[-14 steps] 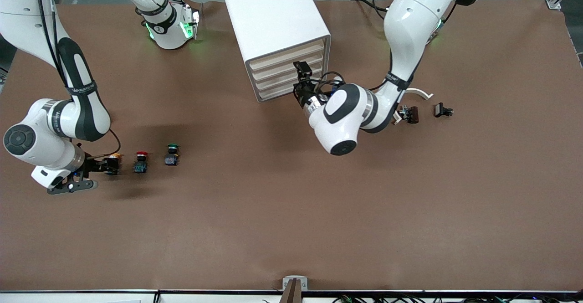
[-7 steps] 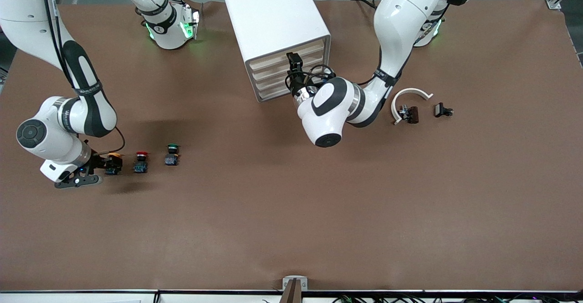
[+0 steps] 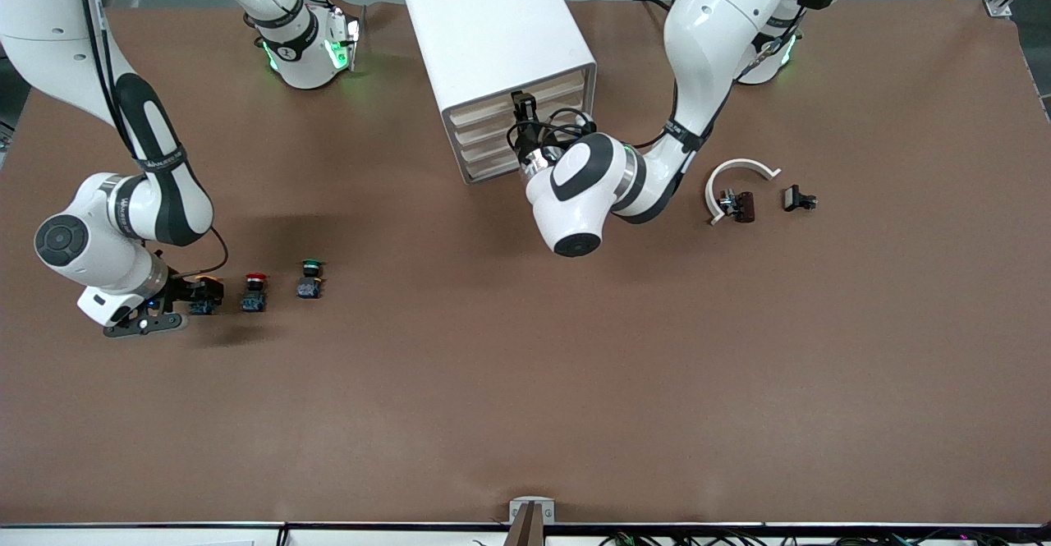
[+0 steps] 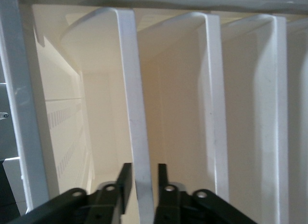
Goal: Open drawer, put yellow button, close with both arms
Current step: 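Pull the top drawer open with the left gripper while the right gripper grasps the button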
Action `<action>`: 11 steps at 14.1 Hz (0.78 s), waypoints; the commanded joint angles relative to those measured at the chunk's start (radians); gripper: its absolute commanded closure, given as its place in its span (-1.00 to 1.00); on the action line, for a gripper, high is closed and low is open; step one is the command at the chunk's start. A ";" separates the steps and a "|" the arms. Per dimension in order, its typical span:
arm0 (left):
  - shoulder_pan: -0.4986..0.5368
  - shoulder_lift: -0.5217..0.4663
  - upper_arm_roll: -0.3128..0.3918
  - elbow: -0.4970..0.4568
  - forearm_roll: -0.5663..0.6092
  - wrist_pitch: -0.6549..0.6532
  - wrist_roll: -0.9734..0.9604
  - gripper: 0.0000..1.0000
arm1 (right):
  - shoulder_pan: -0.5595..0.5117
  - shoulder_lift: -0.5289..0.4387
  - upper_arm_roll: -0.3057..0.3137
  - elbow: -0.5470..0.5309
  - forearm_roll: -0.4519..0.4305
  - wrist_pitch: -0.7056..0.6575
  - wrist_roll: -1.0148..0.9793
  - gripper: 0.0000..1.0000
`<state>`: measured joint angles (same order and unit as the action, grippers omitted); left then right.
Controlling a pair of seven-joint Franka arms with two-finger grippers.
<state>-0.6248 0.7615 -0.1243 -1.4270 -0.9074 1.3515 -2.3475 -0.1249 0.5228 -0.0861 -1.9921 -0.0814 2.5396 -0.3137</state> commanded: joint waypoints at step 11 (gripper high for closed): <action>0.057 0.027 0.137 0.094 0.004 -0.008 0.020 1.00 | -0.032 0.023 0.029 -0.019 0.028 0.010 -0.011 -1.00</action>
<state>-0.5845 0.7620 -0.0057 -1.3644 -0.9076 1.3322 -2.3558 -0.1439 0.5437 -0.0719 -2.0085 -0.0729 2.5396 -0.3144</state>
